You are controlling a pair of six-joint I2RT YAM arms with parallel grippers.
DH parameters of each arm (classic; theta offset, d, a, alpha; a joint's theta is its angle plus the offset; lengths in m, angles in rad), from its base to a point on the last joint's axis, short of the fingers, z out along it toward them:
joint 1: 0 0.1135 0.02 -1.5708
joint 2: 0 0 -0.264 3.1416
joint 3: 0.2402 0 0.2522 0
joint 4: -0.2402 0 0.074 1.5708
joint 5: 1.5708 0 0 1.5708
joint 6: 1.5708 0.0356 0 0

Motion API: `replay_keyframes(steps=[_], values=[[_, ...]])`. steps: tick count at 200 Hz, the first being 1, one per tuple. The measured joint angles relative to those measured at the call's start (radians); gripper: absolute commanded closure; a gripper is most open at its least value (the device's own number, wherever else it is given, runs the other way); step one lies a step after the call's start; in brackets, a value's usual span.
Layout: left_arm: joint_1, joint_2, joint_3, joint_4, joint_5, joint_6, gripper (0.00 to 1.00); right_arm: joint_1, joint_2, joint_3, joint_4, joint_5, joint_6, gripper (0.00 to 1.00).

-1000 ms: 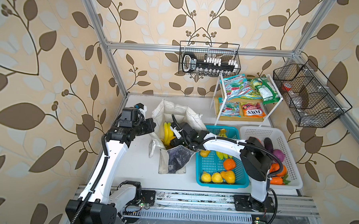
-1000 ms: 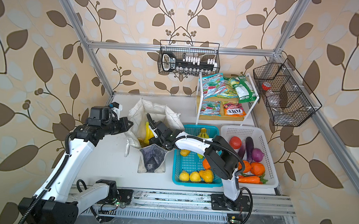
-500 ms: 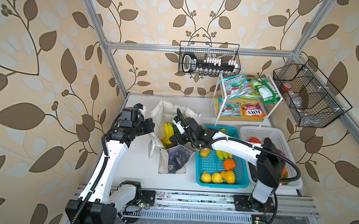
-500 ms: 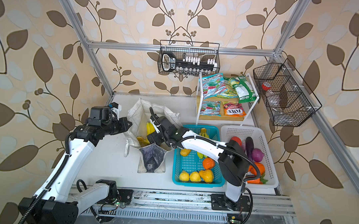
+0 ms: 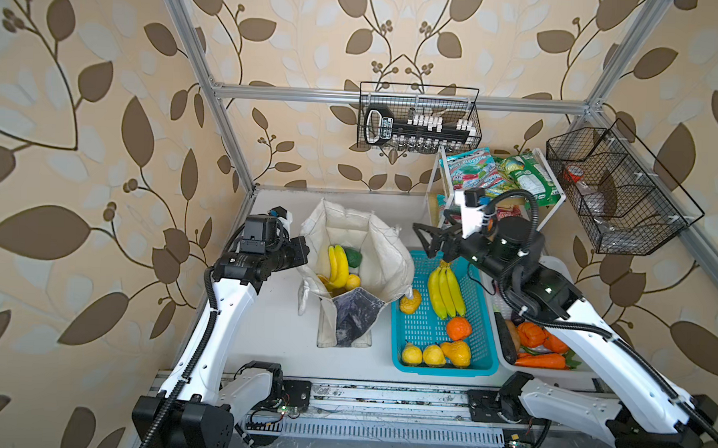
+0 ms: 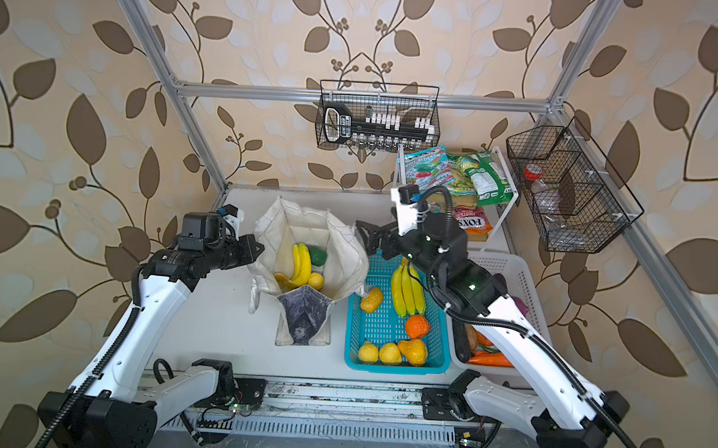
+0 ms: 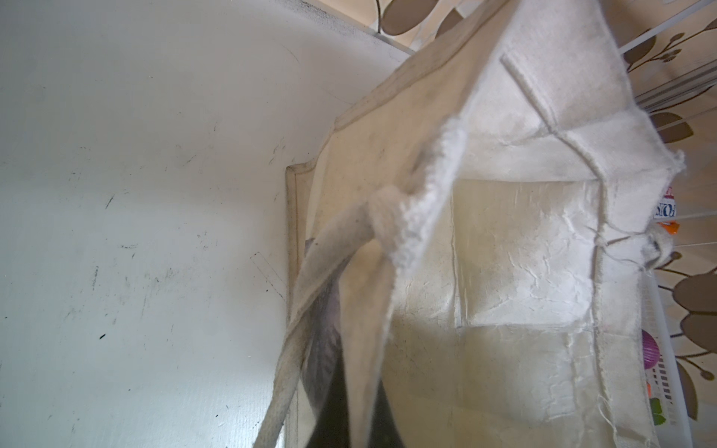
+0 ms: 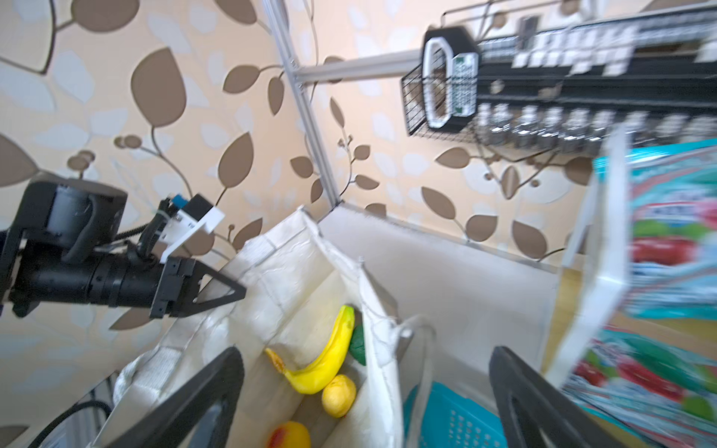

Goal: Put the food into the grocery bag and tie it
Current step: 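Open the right gripper to drop the pepper and lift out of the bag, then move the right gripper to the red-green candy packet on the shelf and grasp it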

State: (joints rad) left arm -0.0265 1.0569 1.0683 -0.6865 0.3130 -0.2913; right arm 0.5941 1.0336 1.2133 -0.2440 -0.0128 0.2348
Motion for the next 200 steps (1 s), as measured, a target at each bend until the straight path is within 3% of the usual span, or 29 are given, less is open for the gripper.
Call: replay_keyframes(steps=[44, 78, 100, 130, 183, 200], values=[[0.0, 0.004, 0.0, -0.001, -0.008, 0.0, 1.0, -0.25, -0.084, 0.002, -0.068, -0.098, 0.02, 0.0], [0.0, 0.006, 0.0, 0.0, -0.008, 0.0, 1.0, -0.502, -0.082, 0.002, -0.077, -0.225, 0.1, 0.0], [0.0, 0.006, 0.0, 0.0, -0.008, 0.0, 1.0, -0.602, -0.053, 0.023, -0.086, -0.298, 0.148, 0.0], [0.0, 0.006, 0.0, 0.0, -0.008, 0.0, 1.0, -0.634, 0.014, 0.092, -0.094, -0.334, 0.18, 0.07], [0.0, 0.006, 0.0, 0.0, -0.007, 0.0, 1.0, -0.634, 0.119, 0.176, -0.105, -0.358, 0.212, 0.29], [0.0, 0.006, 0.0, 0.0, -0.007, 0.0, 1.0, -0.634, 0.166, 0.21, -0.113, -0.358, 0.211, 0.32]])
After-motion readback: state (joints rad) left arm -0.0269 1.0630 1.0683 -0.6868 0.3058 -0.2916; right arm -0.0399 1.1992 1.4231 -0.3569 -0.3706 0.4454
